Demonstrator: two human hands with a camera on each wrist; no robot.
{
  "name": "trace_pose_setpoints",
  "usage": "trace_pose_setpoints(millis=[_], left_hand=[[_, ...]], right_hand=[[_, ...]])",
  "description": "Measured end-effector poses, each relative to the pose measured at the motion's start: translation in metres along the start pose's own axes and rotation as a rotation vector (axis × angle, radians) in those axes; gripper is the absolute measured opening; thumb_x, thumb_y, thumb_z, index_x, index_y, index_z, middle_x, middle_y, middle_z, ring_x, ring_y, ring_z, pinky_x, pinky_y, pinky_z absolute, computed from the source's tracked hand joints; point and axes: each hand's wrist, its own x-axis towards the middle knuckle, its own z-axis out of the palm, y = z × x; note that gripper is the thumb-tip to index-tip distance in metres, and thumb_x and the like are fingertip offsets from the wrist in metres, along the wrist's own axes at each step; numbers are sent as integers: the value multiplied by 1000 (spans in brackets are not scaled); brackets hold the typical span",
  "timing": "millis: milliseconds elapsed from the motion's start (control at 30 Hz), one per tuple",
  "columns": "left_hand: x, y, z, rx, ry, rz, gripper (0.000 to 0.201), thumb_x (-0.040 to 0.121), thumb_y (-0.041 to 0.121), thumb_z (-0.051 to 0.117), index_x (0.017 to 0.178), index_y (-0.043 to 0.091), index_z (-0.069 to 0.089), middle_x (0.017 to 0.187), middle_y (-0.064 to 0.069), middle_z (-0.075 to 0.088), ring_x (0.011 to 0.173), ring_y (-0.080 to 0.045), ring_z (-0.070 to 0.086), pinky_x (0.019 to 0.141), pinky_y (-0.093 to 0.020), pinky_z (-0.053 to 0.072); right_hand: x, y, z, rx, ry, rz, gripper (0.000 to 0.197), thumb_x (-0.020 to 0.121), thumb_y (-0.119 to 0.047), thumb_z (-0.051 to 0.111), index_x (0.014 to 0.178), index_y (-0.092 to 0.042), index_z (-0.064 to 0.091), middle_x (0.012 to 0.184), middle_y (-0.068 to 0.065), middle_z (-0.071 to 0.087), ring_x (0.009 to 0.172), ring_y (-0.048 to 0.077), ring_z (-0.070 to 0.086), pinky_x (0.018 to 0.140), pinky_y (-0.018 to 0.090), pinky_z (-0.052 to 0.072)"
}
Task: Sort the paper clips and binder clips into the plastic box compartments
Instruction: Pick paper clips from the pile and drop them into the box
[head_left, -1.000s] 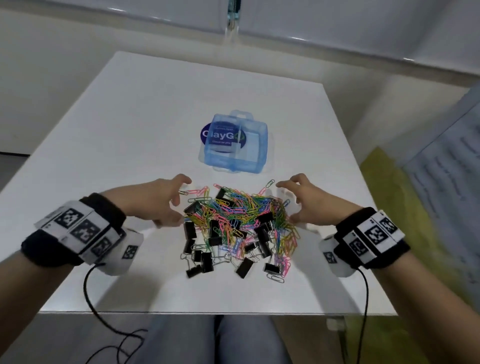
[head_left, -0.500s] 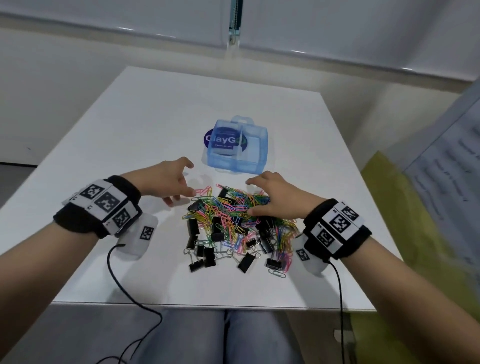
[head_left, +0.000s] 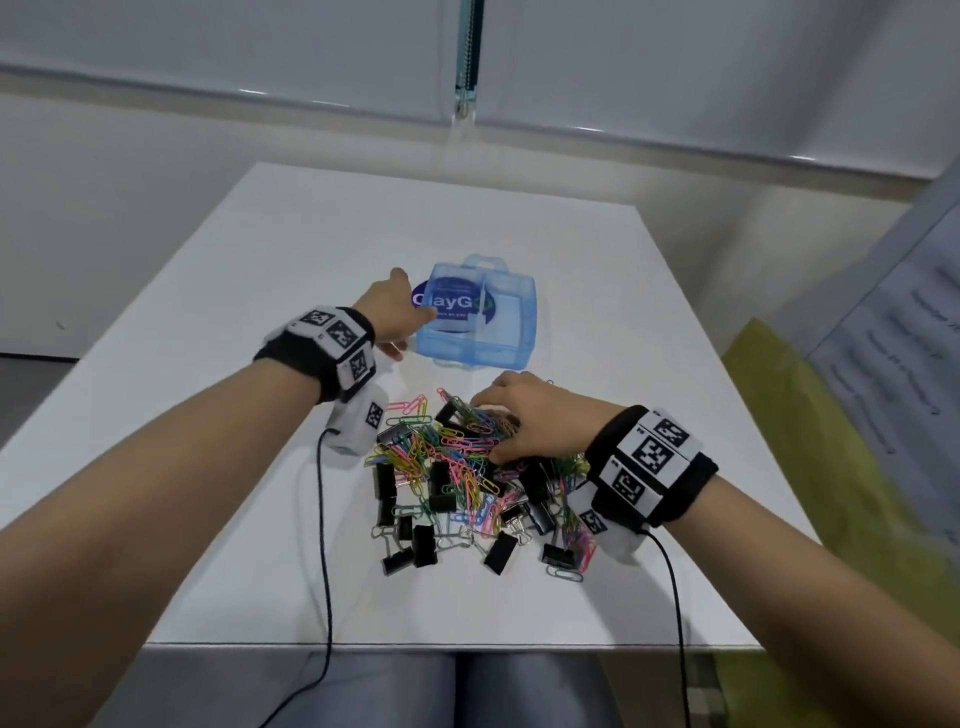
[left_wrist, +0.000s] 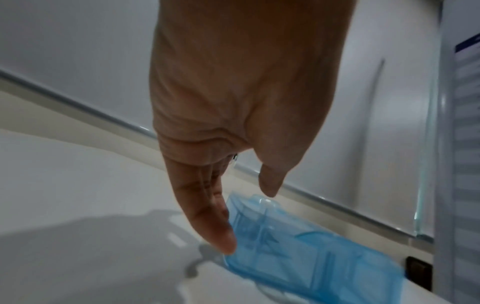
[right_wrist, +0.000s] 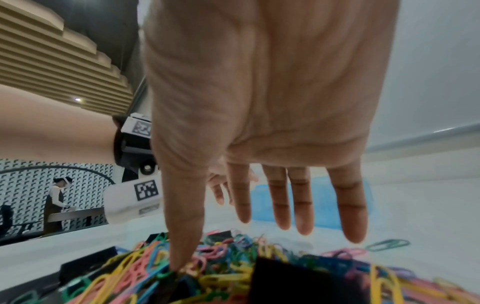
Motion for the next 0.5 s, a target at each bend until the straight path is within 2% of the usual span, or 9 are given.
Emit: trace_pose_setpoints(millis=[100,200,267,367,433,500], left_hand=[[8,0,9,7,-60,-64,38,94,15,52,127,-1,40,84,-15,59,57,-24,58,61,-37,57],[8,-9,9,3,-88,-92,38,93,8,49,129,-2,41,74,-17,62,51,-24,58,58,-35,57],[3,-18,7,-11,-105,-100,45,92,4,46,135,-4,35,70,-19,63,47,-25,59,55,-37,58],[-8,-27,7,-11,-95,-80,54,91,3,45,141,-2,28,64,-18,62,39,-23,58,42,-31,56],[-13,-29,9,-5,-84,-59,54,90,4,45,142,0,28,67,-17,63,44,-25,59,49,-34,57],[-14,-30,11,-2,-83,-46,54,90,4,44,142,1,29,69,-16,64,47,-26,59,54,-35,57]], right_hand=[[0,7,-4,-2,-13,77,88,69,-51,75,141,-22,34,133,9,41,124,26,40,102,44,41],[0,5,2,-86,-55,46,88,67,-52,75,140,-22,36,125,9,43,116,26,43,97,43,43],[1,-1,6,-121,-27,19,80,70,-46,75,137,-20,40,122,10,44,111,26,46,93,42,46],[4,-9,6,-119,28,-1,58,77,-34,73,127,-16,49,115,10,49,101,29,55,81,36,47],[5,-10,6,-153,75,-15,42,82,-27,68,119,-14,54,111,11,55,98,30,57,73,33,42],[5,-9,7,-167,129,-23,29,83,-21,65,111,-13,60,107,12,62,98,30,58,71,32,42]])
